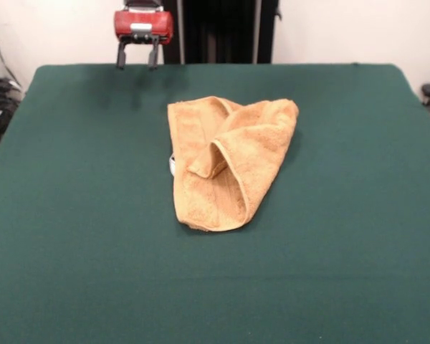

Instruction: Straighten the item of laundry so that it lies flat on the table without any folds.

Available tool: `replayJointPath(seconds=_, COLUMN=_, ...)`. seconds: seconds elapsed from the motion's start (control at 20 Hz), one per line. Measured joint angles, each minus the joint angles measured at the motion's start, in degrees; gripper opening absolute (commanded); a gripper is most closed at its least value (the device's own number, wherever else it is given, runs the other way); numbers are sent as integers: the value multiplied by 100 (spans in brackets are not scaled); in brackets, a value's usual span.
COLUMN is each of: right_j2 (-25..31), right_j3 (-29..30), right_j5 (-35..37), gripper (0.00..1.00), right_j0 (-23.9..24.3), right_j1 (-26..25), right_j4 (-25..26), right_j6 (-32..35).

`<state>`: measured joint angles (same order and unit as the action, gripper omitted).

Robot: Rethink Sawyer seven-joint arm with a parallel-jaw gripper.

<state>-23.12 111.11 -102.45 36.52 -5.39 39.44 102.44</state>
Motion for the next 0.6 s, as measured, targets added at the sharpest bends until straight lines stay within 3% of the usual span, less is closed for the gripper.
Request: replayJointPath(seconds=0.6, right_j2=-1, right_j3=3, right_j5=1, gripper=100, right_j0=-163, right_j1=-22, right_j4=-147, right_j6=0)
